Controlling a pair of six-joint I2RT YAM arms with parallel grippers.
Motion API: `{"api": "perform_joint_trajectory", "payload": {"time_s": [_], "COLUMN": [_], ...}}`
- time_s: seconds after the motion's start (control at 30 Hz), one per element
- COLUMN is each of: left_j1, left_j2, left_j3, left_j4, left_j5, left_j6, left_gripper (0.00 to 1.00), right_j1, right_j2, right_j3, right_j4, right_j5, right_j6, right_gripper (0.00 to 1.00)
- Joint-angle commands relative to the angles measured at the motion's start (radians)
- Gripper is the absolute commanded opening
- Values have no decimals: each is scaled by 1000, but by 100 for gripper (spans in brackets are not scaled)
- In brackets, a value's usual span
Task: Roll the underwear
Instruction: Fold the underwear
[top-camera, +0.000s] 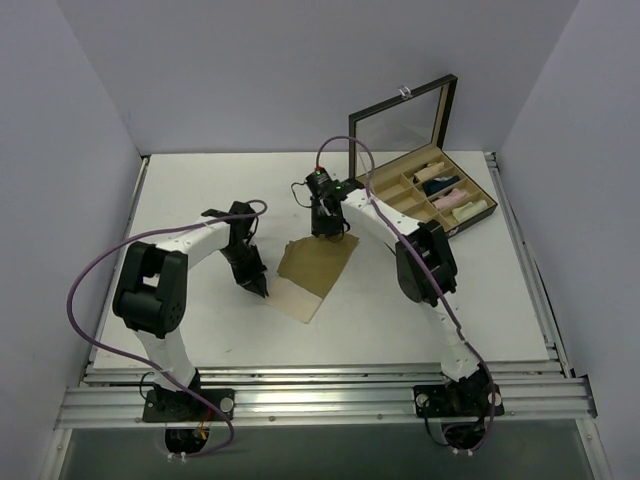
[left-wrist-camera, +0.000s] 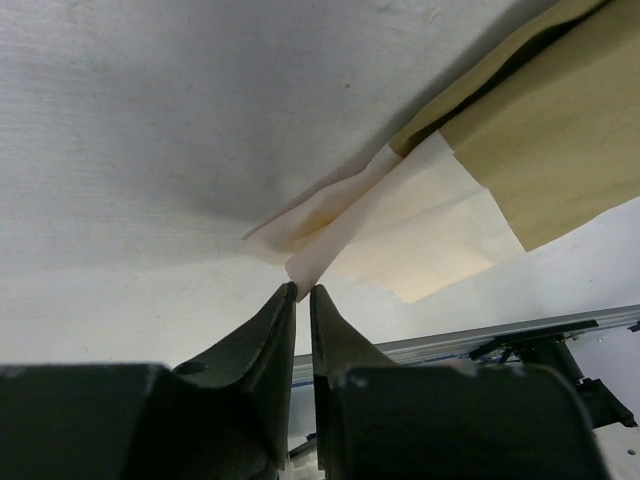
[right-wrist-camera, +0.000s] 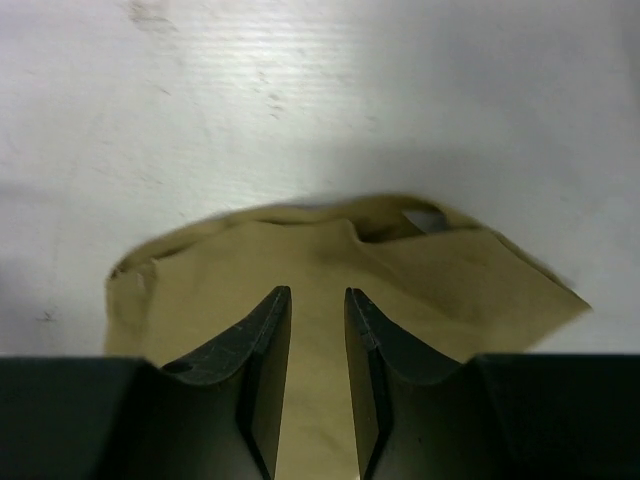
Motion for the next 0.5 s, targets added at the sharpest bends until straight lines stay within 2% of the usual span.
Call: {"api": "perform_joint_trajectory", "payload": {"time_s": [0.0, 0.1, 0.3, 0.47], "left_j1": [11, 11, 13, 16], "left_j2": [-10, -24, -66, -9], "left_j3": [27, 33, 76, 156], "left_j4": [-46, -72, -71, 9], "left_j5": [33, 47, -54, -105], "left_j6": [-2, -6, -15, 47], "left_gripper": [20, 29, 33, 35], "right_j1": [-15, -22, -42, -71], "right_j2": [-135, -172, -192, -169], "right_j3": [-106, -201, -287, -304], "right_j4": [4, 32, 64, 104], "right_j5": [8, 20, 22, -7], "right_j6": [13, 13, -21, -150], "right_gripper": [25, 24, 24, 25]}}
